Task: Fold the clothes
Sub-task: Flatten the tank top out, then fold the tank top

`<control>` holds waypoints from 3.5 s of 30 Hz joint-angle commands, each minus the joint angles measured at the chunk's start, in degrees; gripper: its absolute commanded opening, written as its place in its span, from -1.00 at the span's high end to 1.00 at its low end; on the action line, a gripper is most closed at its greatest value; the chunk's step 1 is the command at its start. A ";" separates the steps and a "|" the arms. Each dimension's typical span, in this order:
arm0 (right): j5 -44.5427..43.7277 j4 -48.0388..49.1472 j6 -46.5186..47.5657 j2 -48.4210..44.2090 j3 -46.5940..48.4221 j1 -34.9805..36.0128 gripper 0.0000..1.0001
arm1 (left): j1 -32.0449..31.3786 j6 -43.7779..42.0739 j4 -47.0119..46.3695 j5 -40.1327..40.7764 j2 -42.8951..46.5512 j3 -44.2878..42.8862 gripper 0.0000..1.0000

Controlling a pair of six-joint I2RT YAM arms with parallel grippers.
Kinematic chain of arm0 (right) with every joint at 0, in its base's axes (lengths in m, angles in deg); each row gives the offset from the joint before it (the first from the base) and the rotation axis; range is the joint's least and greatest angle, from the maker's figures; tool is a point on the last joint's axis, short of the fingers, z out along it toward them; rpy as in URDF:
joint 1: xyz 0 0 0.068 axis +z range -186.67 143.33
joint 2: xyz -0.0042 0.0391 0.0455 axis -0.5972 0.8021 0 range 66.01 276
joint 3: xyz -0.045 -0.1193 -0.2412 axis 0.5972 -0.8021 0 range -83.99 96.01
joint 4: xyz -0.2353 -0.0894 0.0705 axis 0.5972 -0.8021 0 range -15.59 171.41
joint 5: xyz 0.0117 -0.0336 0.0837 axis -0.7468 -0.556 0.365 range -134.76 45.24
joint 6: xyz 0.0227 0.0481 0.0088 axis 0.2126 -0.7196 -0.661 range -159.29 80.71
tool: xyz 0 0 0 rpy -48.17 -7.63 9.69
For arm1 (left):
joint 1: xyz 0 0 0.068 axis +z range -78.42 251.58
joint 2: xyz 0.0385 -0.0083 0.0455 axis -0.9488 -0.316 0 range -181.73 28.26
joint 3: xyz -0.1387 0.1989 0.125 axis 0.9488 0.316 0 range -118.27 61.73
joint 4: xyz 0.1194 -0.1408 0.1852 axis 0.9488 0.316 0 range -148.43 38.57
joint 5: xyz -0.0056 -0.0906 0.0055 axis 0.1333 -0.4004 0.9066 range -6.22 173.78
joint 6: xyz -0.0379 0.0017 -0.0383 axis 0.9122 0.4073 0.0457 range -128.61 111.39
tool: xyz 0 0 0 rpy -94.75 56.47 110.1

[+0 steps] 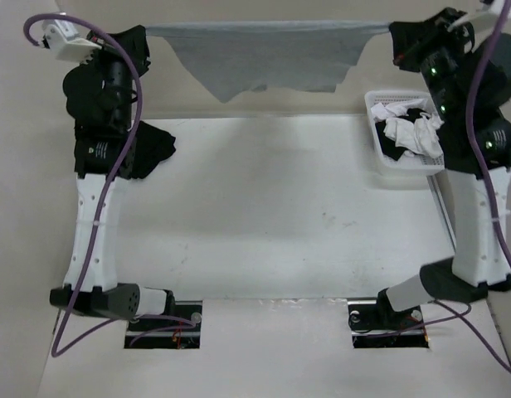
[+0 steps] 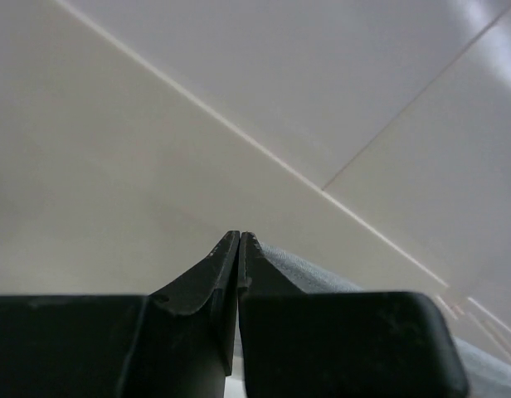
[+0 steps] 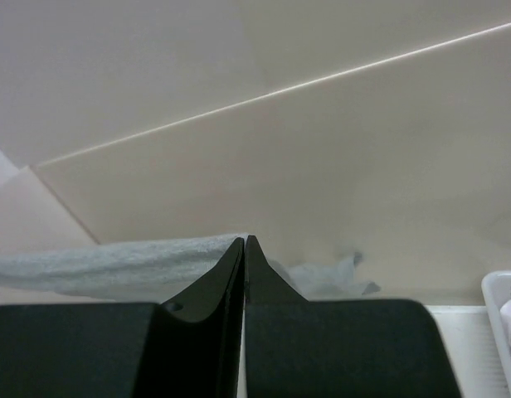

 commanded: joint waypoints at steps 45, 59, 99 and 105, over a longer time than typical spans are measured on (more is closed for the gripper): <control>1.18 36.28 -15.15 -23.86 -88.06 8.57 1.00 | -3.40 11.13 -20.04 11.54 15.13 66.37 0.99; 8.05 27.25 -17.25 31.29 -33.81 -2.97 0.23 | 2.22 8.32 -17.25 1.61 -33.44 21.07 0.28; 4.97 55.10 -30.78 1.40 -101.92 3.71 0.11 | -0.24 22.56 -40.28 -7.45 -19.20 73.02 0.90; 7.08 57.82 -34.47 5.88 -100.69 3.28 0.16 | -0.50 22.12 -40.11 -5.16 -17.35 74.25 0.94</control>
